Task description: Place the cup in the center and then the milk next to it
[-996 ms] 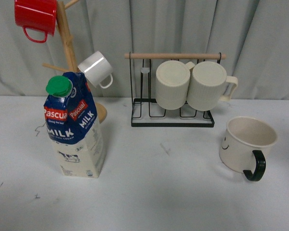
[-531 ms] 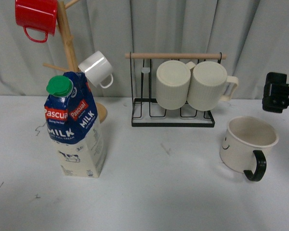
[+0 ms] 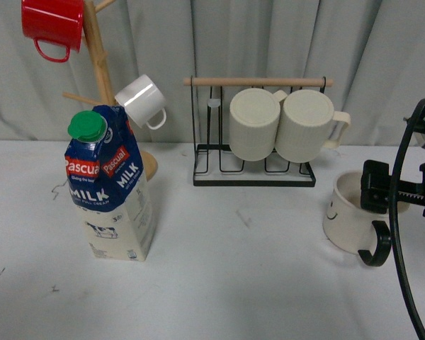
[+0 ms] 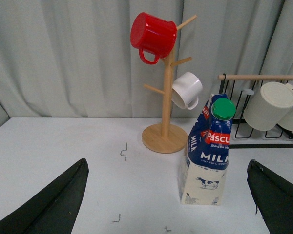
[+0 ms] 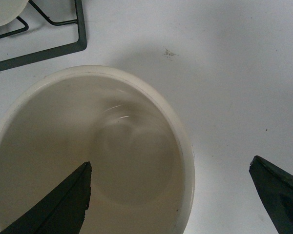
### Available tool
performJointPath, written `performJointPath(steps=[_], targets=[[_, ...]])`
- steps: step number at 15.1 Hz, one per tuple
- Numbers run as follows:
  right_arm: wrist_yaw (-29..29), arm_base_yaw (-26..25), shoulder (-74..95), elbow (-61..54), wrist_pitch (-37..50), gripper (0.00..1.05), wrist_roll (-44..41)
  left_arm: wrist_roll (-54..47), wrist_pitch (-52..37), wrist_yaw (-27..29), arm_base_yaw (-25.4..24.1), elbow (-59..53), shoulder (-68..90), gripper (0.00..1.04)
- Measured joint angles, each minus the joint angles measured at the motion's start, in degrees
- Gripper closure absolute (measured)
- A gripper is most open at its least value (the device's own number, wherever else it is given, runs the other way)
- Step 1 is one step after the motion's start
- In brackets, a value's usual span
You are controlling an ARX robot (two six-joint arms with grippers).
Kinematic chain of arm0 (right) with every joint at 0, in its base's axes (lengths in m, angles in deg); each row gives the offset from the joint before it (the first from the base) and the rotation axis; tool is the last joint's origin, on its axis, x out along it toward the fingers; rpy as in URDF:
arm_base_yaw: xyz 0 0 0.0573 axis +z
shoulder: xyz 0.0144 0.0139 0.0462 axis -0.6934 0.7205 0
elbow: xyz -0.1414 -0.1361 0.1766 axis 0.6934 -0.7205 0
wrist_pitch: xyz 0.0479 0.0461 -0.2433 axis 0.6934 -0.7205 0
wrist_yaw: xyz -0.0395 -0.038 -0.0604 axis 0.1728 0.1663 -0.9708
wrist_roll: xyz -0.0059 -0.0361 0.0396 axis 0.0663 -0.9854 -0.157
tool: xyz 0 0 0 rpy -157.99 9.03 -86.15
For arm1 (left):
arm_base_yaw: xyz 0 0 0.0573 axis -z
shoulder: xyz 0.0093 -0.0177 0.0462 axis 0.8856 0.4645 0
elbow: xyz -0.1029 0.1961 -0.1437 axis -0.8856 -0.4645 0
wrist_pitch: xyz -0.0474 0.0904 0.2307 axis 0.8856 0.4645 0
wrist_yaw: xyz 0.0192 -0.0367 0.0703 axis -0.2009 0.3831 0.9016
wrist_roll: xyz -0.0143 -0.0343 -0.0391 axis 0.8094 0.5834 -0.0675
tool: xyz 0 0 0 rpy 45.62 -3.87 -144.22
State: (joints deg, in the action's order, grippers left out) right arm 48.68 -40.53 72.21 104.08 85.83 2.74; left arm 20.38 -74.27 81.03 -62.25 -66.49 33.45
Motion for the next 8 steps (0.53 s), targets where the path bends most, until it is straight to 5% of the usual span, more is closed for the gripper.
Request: performJointPath(steps=[2,5,8], targets=[[0.0,0.0,0.15,0.0,0.48,0.17,0.22,0.0,0.0,0.0,0.0,0.0,0.0,0.07],[0.0,0.02,0.15,0.0,0.55,0.74,0.22,0.0,0.0,0.0,0.0,0.0,0.0,0.07],[0.31,1.07,-1.68,-0.81,0.13,1.02,0.42,0.0,0.0,0.0,0.0,0.0,0.0,0.07]])
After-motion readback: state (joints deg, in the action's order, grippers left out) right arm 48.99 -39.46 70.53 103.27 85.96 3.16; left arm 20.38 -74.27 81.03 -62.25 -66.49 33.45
